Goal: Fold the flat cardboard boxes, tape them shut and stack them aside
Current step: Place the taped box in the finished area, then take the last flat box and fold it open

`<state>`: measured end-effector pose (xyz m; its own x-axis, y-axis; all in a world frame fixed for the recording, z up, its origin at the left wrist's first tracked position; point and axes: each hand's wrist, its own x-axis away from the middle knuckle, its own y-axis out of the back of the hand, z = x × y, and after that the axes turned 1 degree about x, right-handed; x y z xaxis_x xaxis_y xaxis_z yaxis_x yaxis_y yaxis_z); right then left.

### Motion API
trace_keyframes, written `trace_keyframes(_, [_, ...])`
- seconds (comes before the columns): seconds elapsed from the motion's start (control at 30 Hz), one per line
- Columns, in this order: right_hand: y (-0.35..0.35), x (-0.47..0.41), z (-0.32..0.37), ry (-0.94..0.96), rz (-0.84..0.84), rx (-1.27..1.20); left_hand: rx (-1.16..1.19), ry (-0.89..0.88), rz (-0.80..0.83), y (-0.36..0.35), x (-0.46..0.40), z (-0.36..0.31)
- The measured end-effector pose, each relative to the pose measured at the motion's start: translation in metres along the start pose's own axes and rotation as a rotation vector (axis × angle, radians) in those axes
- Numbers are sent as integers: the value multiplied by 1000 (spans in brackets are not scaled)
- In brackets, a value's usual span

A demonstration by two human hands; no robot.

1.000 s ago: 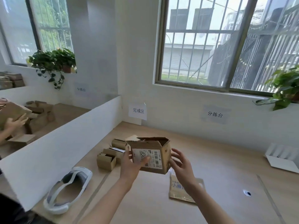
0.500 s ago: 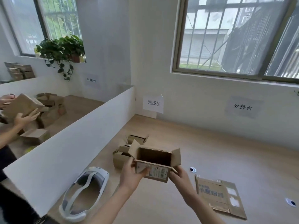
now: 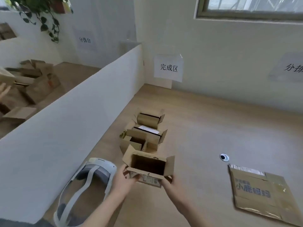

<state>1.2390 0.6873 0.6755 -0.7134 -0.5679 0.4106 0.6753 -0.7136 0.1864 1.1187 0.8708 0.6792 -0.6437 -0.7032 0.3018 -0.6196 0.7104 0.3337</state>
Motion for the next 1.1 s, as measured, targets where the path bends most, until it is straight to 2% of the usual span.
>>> trace_keyframes(0.23, [-67,-46,-12,-76,-10,-19,-40,69,-12,29,-59,53])
trace_keyframes(0.47, [-101,-72,-6,-83,-55,-71,10,75,31,37,-99,68])
trace_keyframes(0.9, [-119,-92,-8,-102,-91,-34,-29,55,44,43,-122,69])
trace_keyframes(1.1, [-109,-80,-5,-121,-95,-2,-128,35,61,54,-114,58])
